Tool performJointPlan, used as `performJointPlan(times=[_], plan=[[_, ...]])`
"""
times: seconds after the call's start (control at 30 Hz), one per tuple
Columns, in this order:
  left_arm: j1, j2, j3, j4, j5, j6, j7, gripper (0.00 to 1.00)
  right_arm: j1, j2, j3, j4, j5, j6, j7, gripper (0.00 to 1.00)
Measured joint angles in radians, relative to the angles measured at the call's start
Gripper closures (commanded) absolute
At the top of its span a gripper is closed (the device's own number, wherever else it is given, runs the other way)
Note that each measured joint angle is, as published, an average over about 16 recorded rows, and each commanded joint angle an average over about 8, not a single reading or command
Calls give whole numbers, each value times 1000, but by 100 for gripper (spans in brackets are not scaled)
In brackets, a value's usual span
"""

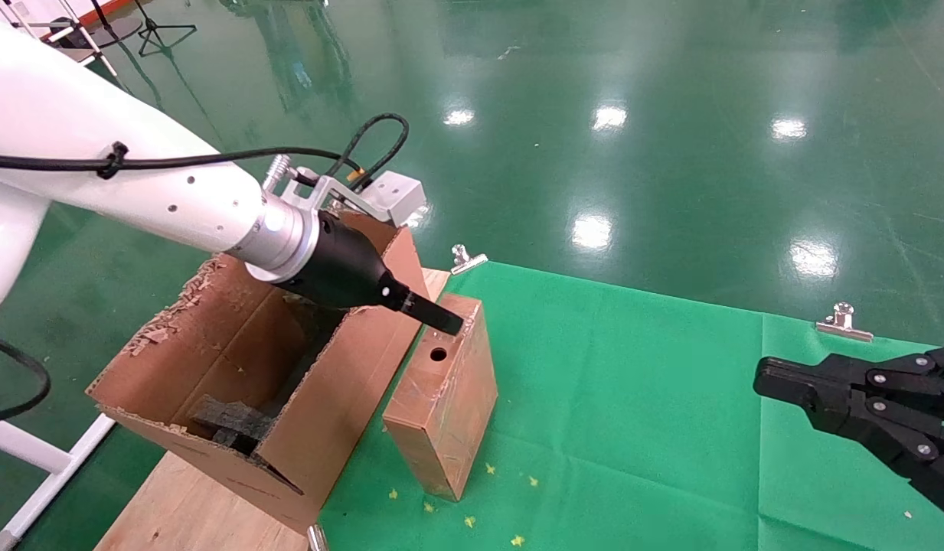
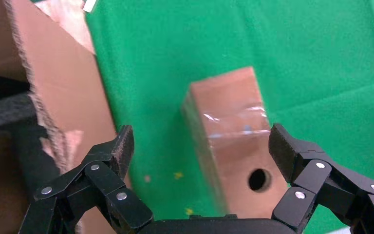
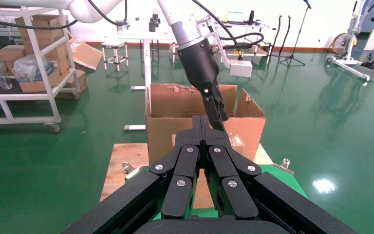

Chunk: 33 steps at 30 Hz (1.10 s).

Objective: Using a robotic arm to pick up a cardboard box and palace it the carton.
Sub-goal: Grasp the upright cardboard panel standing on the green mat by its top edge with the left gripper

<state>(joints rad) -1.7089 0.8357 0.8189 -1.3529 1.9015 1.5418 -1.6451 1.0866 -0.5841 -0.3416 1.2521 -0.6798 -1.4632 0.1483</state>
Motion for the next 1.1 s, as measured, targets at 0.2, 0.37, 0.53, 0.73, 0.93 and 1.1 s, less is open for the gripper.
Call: performJointPlan(times=[0.2, 0.37, 0.53, 0.73, 0.93, 1.1], plan=[[-2, 2, 27, 0, -31, -2, -24, 0, 0, 0, 0, 0, 0, 0, 0, 100], [-3, 6, 55, -1, -47, -3, -29, 0, 0, 0, 0, 0, 0, 0, 0, 100], [-4, 12, 85, -2, -63, -4, -24, 0, 0, 0, 0, 0, 0, 0, 0, 100], [-9, 20, 115, -4, -75, -7, -2, 0, 0, 0, 0, 0, 0, 0, 0, 78], [-14, 25, 131, -5, -81, -10, 18, 25, 0, 0, 0, 0, 0, 0, 0, 4], [-16, 27, 135, -6, -80, -10, 25, 86, 0, 0, 0, 0, 0, 0, 0, 0]])
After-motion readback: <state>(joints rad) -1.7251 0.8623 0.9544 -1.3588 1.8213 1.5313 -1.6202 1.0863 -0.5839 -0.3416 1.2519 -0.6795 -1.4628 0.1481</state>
